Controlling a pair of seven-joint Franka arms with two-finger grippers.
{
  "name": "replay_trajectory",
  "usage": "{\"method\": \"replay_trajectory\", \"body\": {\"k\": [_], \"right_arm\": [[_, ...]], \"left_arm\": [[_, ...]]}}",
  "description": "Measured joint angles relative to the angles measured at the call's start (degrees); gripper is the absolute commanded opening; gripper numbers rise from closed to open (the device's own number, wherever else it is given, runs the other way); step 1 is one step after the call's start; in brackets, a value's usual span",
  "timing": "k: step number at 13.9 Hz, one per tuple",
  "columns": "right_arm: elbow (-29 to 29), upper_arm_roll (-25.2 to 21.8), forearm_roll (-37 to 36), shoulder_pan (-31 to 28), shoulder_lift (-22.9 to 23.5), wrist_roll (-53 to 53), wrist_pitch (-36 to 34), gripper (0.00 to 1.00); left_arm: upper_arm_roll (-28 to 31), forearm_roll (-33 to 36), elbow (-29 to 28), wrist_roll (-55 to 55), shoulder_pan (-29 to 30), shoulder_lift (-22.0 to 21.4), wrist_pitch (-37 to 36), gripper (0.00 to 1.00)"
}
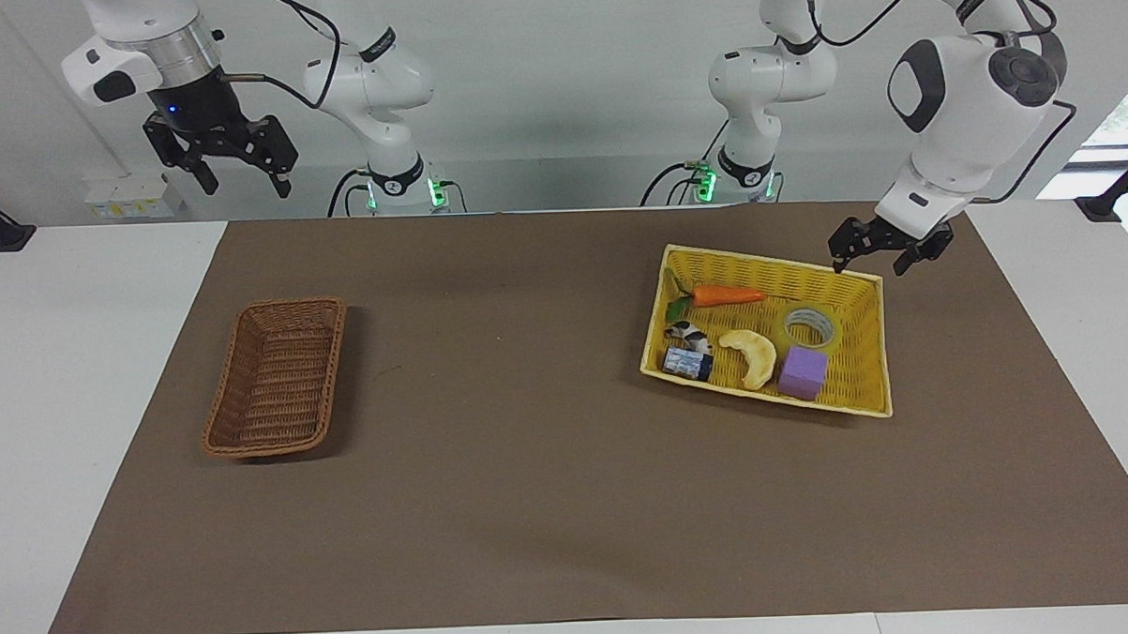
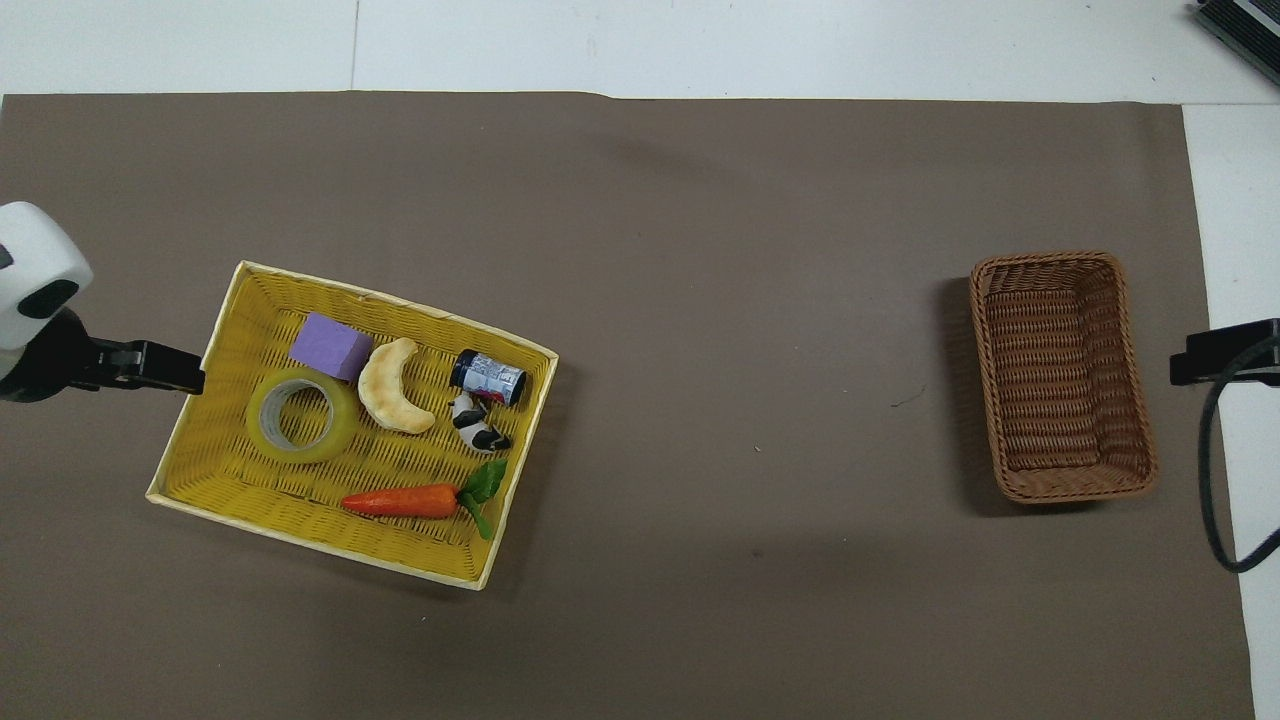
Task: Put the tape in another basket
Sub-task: 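Reach the left gripper down into the yellow basket onto the tape roll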
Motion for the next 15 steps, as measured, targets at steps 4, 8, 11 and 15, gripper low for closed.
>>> {"method": "replay_trajectory", "body": {"k": [4,8,11,15], "right_arm": [[0.0,0.0,0.0,0.0,0.0,0.0,0.0,1.0],[0.0,0.0,0.0,0.0,0.0,0.0,0.0,1.0],[0.0,0.0,0.0,0.0,0.0,0.0,0.0,1.0],[0.0,0.0,0.0,0.0,0.0,0.0,0.0,1.0]], "left_arm": [[0.0,0.0,-8.0,0.3,-0.1,0.2,7.2,0.69],[0.1,0.0,-15.7,0.3,-0.1,1.9,17.0,0.69],[0.0,-0.5,-19.0,0.2,-0.3,4.1,22.7,0.39],[0.4,-0.5,-19.9,0.0,-0.4,4.3,24.7,0.32]]}}
